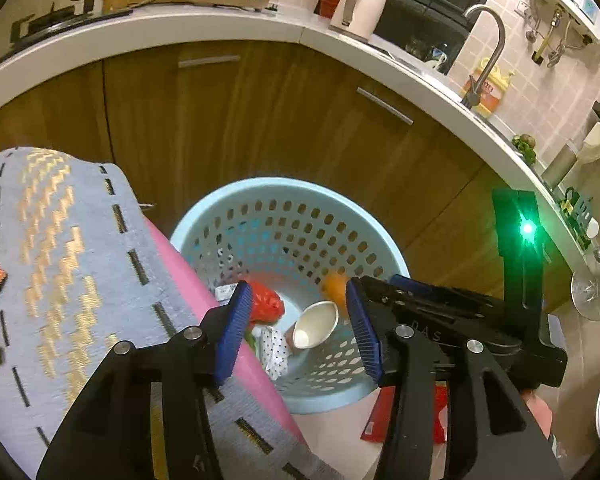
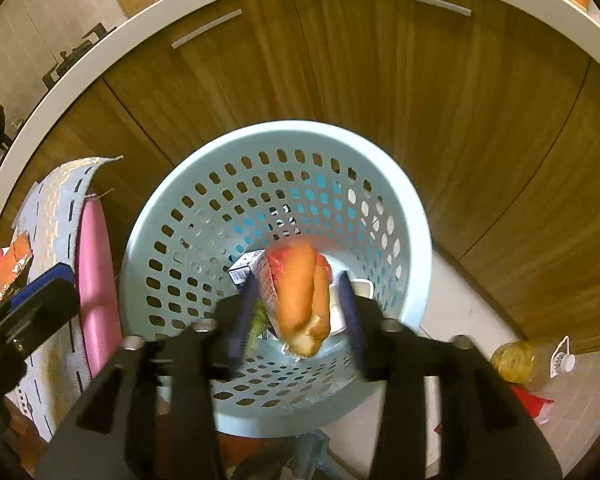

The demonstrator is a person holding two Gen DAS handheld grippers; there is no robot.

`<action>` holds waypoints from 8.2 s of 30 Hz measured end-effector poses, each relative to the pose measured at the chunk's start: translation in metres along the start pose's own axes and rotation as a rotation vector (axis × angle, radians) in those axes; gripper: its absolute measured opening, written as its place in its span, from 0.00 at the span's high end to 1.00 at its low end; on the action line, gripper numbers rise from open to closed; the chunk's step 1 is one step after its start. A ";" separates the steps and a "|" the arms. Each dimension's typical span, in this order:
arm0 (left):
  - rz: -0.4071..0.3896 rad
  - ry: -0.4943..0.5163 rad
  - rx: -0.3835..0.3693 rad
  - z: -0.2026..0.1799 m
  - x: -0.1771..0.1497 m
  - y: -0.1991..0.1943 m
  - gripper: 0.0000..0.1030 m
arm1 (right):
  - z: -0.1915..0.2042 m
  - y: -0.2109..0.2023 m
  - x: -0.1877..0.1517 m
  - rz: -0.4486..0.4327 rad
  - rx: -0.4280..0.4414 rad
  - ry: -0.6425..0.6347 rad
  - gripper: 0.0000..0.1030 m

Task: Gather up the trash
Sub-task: 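Carry roll and bok choy over the blue basket and open both tools, then move both open tools back over the rug toward the remaining trash, then grasp the white-blue milk carton with the right tool while the left tool grasps the orange snack bag, then lift the milk carton with the right tool while the left tool lifts the snack bag, then carry carton and snack bag over the blue basket with both tools, then open both tools to drop carton and snack bag into the basket, then move both open tools back over the rug toward the bread and wrapper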

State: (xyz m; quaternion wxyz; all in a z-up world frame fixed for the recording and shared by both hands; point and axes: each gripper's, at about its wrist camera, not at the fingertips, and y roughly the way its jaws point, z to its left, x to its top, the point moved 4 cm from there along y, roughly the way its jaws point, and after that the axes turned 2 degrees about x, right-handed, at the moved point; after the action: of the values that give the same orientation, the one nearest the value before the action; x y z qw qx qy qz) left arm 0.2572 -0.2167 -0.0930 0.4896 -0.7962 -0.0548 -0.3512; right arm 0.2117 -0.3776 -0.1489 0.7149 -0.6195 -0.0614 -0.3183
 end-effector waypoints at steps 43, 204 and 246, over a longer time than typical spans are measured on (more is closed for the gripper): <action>-0.356 -0.378 0.516 0.241 -0.116 -0.301 0.38 | 0.303 -0.088 -0.055 -0.099 0.375 -0.489 0.52; -0.128 0.014 0.088 0.036 -0.012 -0.088 0.68 | 0.078 -0.088 -0.018 -0.185 0.016 -0.223 0.41; -0.101 0.010 0.047 0.033 -0.027 -0.064 0.42 | 0.031 -0.055 -0.015 -0.102 0.061 -0.062 0.36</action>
State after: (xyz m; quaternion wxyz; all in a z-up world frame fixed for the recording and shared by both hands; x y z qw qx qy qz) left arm 0.2262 -0.1499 -0.0709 0.4902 -0.7789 -0.1006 -0.3780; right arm 0.1800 -0.3444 -0.1024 0.7140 -0.6030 -0.1249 -0.3331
